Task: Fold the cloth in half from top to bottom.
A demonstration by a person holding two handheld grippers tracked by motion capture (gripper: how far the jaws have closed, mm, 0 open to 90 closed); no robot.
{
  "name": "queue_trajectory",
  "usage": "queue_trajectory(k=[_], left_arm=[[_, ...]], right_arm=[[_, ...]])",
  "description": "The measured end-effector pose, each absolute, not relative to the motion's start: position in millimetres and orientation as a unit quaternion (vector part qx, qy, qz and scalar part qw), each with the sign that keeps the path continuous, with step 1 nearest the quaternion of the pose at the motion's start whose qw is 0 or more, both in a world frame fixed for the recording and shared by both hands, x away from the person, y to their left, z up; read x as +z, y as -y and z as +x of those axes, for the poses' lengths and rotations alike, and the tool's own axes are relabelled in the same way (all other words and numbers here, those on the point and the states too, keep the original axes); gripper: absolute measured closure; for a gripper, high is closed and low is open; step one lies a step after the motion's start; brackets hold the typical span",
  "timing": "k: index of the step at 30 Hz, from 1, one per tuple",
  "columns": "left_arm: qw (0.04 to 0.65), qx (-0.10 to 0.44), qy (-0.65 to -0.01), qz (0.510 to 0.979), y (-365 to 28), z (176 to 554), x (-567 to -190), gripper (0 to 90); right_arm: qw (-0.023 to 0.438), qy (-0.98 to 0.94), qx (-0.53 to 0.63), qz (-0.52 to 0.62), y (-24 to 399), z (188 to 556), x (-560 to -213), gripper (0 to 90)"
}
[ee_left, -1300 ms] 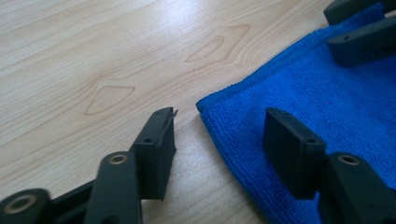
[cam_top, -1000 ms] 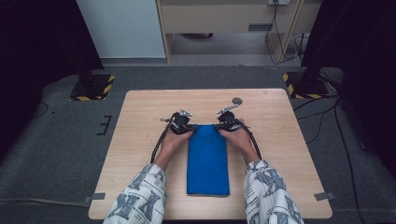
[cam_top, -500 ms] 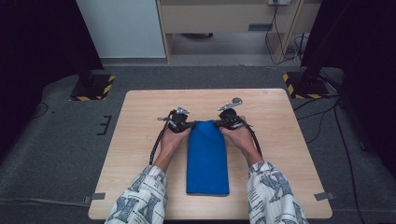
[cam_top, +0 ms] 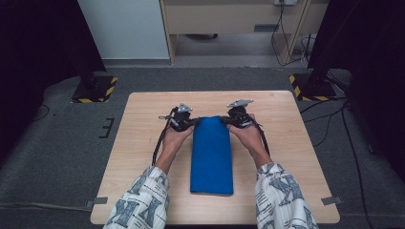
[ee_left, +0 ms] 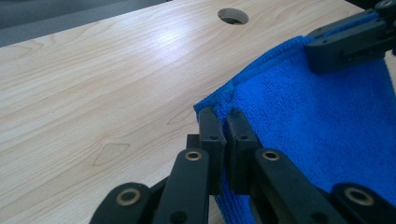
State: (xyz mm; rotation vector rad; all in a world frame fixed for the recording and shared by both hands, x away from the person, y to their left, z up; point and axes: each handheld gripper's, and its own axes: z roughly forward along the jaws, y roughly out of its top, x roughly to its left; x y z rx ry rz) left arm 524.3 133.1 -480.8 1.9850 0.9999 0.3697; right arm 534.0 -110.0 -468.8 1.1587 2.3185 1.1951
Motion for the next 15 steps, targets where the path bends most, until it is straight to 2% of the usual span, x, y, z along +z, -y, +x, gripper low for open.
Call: queue_trajectory(k=[15], left_arm=[[0.431, 0.159, -0.386, 0.800, -134, 523, -465, 87.2]], right_arm=[[0.149, -0.796, 0.433, 0.397, 112, 532, -459, 85.7]])
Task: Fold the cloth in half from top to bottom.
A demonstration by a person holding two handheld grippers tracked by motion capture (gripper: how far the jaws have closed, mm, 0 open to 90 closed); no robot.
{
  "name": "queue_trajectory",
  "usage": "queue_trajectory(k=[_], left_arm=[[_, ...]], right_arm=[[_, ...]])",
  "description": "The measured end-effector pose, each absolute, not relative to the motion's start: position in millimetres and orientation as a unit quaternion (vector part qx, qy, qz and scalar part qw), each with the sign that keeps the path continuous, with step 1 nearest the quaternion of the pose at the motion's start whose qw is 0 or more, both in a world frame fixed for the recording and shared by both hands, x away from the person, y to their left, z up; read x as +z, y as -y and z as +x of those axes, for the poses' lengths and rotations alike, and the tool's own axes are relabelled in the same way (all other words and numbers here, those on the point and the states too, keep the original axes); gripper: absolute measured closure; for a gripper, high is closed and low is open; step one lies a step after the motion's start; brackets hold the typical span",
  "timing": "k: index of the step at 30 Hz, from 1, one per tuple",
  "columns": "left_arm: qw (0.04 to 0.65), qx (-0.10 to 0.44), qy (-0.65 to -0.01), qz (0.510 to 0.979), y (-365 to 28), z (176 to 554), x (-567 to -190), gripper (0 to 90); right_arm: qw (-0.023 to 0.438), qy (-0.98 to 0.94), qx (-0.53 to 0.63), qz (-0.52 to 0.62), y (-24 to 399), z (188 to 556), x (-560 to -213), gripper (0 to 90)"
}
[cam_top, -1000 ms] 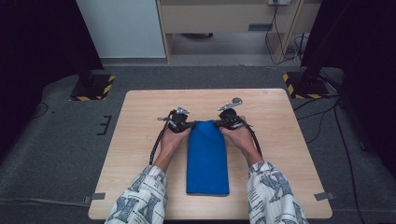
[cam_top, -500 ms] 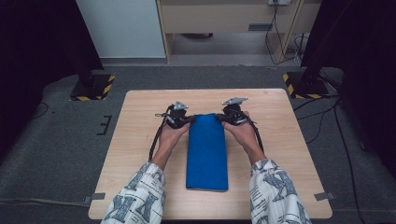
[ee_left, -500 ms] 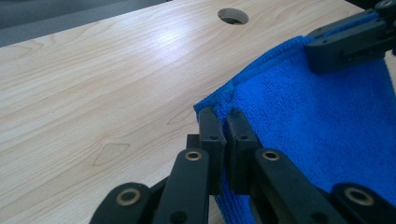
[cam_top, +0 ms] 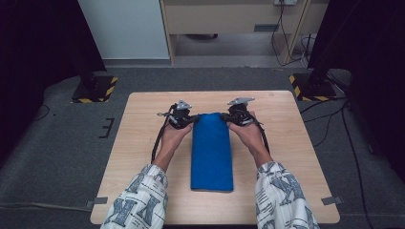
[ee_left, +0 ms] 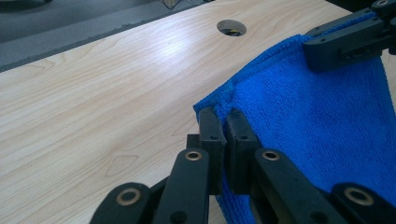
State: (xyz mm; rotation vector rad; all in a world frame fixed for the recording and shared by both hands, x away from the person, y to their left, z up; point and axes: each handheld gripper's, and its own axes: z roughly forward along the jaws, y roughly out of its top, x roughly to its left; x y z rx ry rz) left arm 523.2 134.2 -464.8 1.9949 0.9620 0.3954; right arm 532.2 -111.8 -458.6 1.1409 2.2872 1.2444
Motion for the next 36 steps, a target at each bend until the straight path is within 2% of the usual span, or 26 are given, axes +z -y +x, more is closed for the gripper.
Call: queue_trajectory(k=[17, 36], left_arm=[[0.427, 0.163, -0.362, 0.813, -129, 508, -463, 87.2], [0.427, 0.156, -0.343, 0.822, -138, 469, -468, 87.2]], right_arm=[[0.141, -0.803, 0.438, 0.380, 120, 509, -469, 85.7], [0.135, -0.812, 0.444, 0.354, 119, 473, -472, 85.7]])
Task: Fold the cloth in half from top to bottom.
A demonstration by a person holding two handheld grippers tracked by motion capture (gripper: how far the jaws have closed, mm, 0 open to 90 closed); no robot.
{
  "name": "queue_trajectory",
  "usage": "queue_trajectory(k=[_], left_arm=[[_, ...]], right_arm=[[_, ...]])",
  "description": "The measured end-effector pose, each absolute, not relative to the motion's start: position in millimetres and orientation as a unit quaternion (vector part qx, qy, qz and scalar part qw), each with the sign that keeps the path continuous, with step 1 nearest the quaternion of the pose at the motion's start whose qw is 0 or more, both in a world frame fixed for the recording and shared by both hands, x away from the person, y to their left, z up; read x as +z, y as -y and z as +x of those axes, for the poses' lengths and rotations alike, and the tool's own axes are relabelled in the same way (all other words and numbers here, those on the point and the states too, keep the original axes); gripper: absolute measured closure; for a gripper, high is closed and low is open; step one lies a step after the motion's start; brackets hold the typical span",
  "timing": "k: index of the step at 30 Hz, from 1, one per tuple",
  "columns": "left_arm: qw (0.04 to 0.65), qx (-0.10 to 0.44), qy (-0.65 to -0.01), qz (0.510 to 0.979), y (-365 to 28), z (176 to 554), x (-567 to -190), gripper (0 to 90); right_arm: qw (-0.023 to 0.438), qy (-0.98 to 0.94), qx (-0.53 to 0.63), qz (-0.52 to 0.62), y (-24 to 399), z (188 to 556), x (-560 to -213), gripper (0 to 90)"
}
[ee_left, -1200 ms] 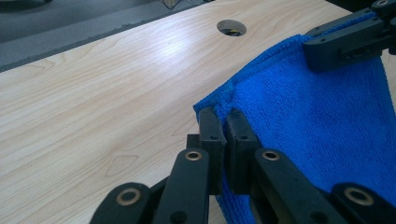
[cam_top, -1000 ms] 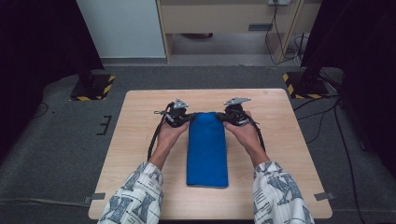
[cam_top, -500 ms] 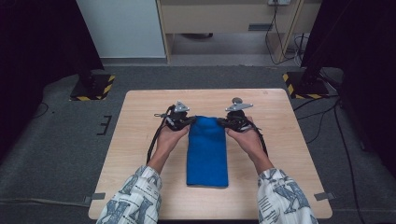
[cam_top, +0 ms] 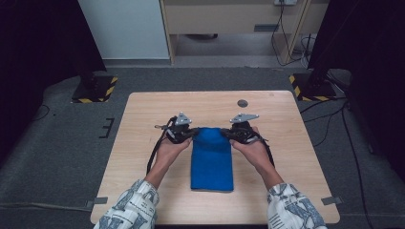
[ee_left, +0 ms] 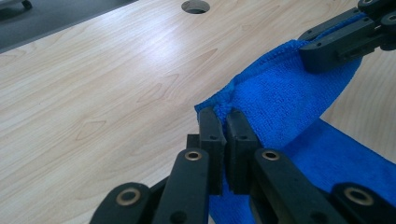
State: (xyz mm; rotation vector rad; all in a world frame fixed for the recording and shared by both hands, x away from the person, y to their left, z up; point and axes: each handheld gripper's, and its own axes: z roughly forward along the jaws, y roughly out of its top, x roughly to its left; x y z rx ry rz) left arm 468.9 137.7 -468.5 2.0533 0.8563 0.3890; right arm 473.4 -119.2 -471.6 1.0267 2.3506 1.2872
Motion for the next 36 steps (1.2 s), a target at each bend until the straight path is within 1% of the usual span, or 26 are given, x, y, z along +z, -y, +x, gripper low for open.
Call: queue_trajectory(k=[4, 13, 26, 36], left_arm=[[0.430, 0.151, -0.344, 0.821, -139, 464, -468, 87.2], [0.424, 0.148, -0.320, 0.834, -138, 439, -472, 86.9], [0.428, 0.134, -0.305, 0.840, -136, 422, -479, 87.0], [0.438, 0.130, -0.304, 0.836, -139, 412, -479, 87.0]], right_arm=[[0.132, -0.812, 0.447, 0.352, 119, 466, -471, 85.6], [0.128, -0.823, 0.447, 0.327, 125, 443, -476, 85.5], [0.125, -0.830, 0.439, 0.319, 130, 427, -484, 85.2], [0.129, -0.831, 0.446, 0.304, 129, 415, -476, 84.8]])
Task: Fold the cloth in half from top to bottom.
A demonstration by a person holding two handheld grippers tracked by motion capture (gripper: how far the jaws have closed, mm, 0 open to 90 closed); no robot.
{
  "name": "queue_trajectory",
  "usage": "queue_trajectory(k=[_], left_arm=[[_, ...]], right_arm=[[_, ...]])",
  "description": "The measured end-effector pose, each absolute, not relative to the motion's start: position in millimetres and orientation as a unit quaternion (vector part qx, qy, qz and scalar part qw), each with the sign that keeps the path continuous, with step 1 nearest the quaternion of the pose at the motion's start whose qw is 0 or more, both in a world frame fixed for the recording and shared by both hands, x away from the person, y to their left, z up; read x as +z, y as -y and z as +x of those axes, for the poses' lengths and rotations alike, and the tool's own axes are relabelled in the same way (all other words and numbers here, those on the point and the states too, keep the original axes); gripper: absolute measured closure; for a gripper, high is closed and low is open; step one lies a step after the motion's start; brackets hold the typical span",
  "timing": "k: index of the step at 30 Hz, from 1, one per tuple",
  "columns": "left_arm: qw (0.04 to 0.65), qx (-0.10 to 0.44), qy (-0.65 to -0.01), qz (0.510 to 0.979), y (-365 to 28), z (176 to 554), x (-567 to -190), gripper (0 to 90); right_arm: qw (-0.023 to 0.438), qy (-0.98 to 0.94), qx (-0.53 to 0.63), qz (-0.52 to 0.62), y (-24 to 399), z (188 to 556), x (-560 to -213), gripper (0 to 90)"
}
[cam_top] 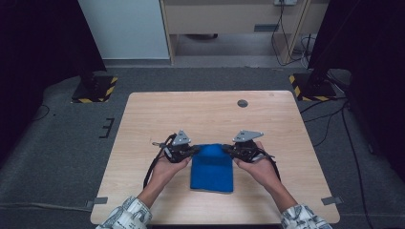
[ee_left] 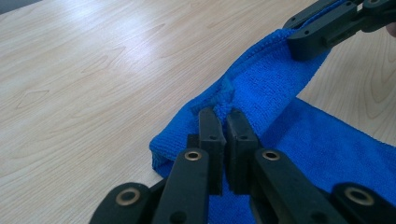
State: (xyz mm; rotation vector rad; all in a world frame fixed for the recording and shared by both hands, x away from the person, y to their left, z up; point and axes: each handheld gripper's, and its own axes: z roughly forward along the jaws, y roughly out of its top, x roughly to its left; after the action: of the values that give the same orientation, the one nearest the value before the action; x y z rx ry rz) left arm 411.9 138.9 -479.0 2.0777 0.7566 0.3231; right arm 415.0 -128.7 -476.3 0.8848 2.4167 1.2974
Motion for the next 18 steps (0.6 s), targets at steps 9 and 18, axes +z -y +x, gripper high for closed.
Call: queue_trajectory(k=[9, 18], left_arm=[[0.446, 0.136, -0.310, 0.828, -143, 414, -474, 87.0], [0.452, 0.126, -0.306, 0.829, -148, 403, -474, 87.1]], right_arm=[[0.134, -0.830, 0.451, 0.300, 127, 415, -468, 84.6], [0.129, -0.833, 0.450, 0.294, 124, 410, -467, 84.3]])
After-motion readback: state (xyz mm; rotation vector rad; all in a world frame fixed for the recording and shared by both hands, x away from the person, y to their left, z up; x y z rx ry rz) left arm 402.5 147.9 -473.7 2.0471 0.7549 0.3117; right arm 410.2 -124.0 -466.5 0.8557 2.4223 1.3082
